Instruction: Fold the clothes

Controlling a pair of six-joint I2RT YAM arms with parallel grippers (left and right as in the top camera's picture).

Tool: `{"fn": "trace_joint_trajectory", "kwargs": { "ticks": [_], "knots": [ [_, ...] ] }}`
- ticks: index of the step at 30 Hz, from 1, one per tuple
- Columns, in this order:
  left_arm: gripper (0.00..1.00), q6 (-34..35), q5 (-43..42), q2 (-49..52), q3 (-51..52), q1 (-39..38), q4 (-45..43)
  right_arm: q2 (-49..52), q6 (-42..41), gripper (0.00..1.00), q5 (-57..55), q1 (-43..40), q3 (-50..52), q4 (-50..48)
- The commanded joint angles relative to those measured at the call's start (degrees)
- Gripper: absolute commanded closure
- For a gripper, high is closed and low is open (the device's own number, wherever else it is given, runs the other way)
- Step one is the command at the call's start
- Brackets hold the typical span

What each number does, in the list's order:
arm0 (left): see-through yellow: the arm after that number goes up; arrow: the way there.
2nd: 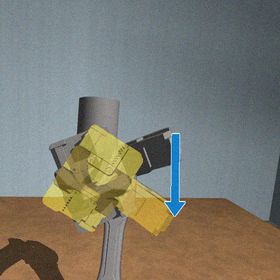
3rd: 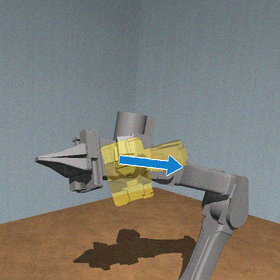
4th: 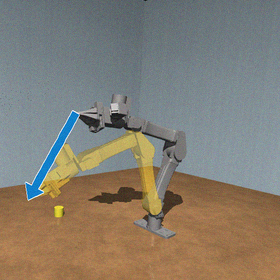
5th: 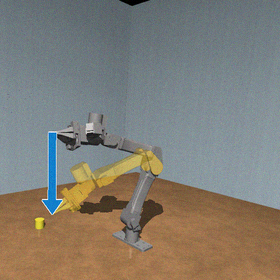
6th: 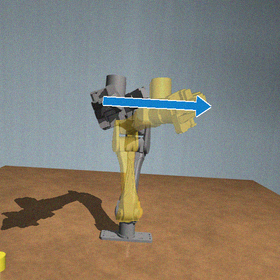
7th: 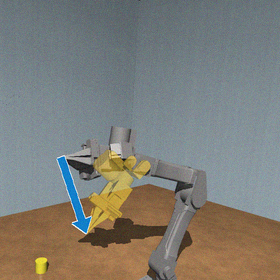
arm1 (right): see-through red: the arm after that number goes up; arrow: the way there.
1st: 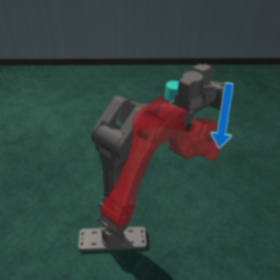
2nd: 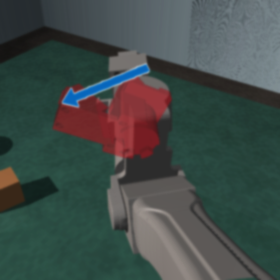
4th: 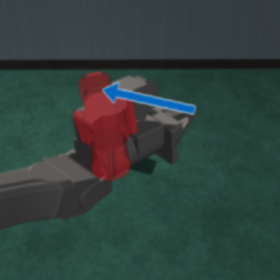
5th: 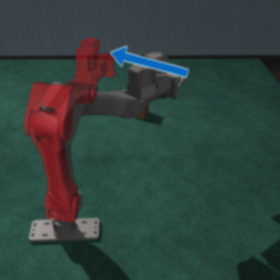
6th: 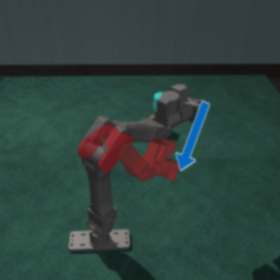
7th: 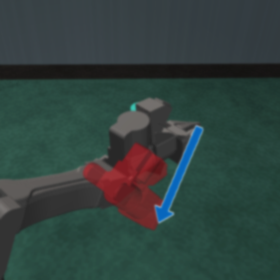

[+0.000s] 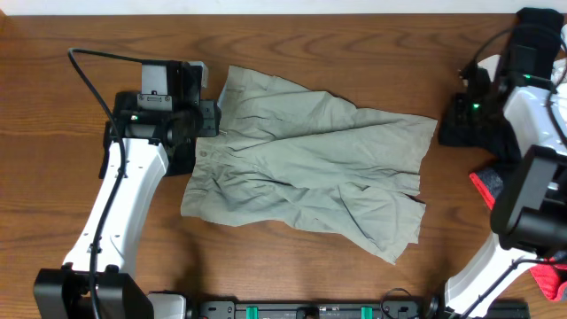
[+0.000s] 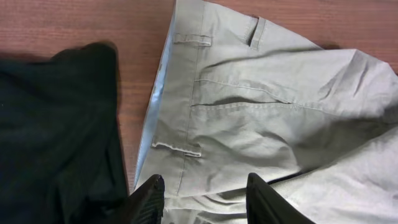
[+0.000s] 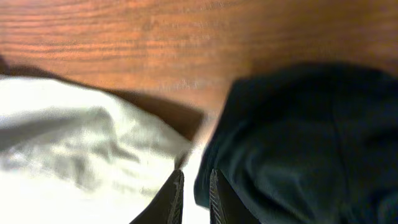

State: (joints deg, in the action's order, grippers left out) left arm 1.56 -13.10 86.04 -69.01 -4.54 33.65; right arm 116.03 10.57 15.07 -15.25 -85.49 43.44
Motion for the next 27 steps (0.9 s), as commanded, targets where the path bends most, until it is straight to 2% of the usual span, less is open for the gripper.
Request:
{"fn": "trace_joint_trajectory", "kwargs": {
  "ticks": [1,7,11,16,18,21,22,27],
  "knots": [
    [0.57,0.28,0.46,-1.18,0.28,0.22,0.15,4.13,-2.69,0.87,-5.51,1.55,0.13,-1.62],
    [0.57,0.28,0.46,-1.18,0.28,0.22,0.15,8.92,-5.25,0.89,-10.60,1.22,0.13,-4.28],
    [0.57,0.28,0.46,-1.18,0.28,0.22,0.15,9.33,-8.72,0.90,-19.93,-0.37,0.04,-5.42],
    [0.57,0.28,0.46,-1.18,0.28,0.22,0.15,9.22,-10.93,0.84,-28.83,-4.46,-3.28,-4.26],
    [0.57,0.28,0.46,-1.18,0.28,0.22,0.15,9.22,-11.28,0.73,-27.98,-6.47,-5.64,-2.95],
    [0.57,0.28,0.46,-1.18,0.28,0.22,0.15,9.22,-12.87,0.69,-24.98,-8.87,-9.94,0.02],
    [0.57,0.31,0.46,-1.18,0.28,0.22,0.15,9.22,-13.33,0.65,-22.93,-9.40,-11.26,1.11],
    [0.57,0.28,0.46,-1.18,0.28,0.22,0.15,9.22,-7.21,0.60,-1.77,-9.92,-16.20,9.31]
  ]
}}
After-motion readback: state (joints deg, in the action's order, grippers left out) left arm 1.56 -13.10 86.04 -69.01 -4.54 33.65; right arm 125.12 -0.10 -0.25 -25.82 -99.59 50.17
